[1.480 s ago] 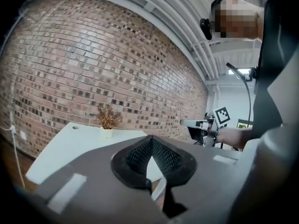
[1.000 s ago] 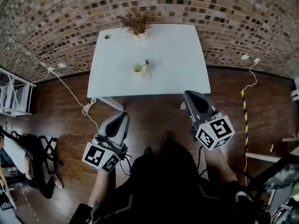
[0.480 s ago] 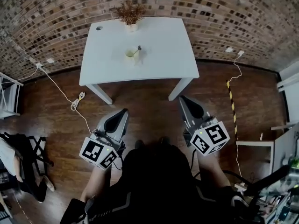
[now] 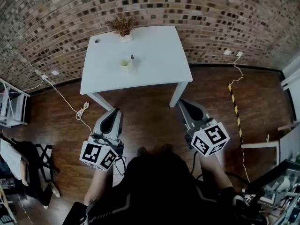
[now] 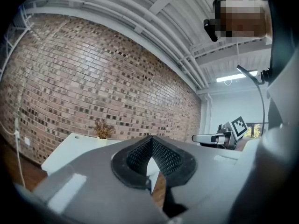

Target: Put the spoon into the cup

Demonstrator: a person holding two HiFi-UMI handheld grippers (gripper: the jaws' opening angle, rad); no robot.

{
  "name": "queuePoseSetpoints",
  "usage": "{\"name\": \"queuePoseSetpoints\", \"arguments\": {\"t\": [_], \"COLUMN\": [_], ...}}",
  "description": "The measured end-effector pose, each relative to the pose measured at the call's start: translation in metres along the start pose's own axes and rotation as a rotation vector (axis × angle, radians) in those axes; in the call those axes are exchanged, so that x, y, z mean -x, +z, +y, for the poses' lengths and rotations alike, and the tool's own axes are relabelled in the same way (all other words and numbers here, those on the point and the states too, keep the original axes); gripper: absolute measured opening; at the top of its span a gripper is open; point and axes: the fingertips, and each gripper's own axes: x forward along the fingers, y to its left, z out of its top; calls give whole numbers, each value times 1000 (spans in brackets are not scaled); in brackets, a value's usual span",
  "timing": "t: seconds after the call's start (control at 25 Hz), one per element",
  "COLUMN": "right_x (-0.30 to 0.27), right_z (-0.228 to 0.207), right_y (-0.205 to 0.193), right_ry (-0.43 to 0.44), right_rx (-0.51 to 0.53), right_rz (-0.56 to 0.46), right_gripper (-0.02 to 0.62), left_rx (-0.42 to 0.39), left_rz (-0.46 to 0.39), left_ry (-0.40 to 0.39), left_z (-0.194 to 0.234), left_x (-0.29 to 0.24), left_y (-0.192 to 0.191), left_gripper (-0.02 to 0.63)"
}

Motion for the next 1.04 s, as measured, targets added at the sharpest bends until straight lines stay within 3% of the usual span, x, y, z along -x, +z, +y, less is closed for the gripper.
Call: {"name": "queuePoseSetpoints", "arguments": {"t": [0.76,1.04], "right_x": [-13,-23], "right_z": [-22,-26], "right_y": [2,4], "right_ry": [6,11], "right_rx": [-4,11], "right_rz": [-5,-4], "right_gripper": [6,6], "left_rx": [5,11], "left_rz": [-9,-43], "left_ry": [93,79], "left_z": [18,27], "left_x": [-7,-13], "left_y": [0,-5], "left_gripper": [-6,-6]}}
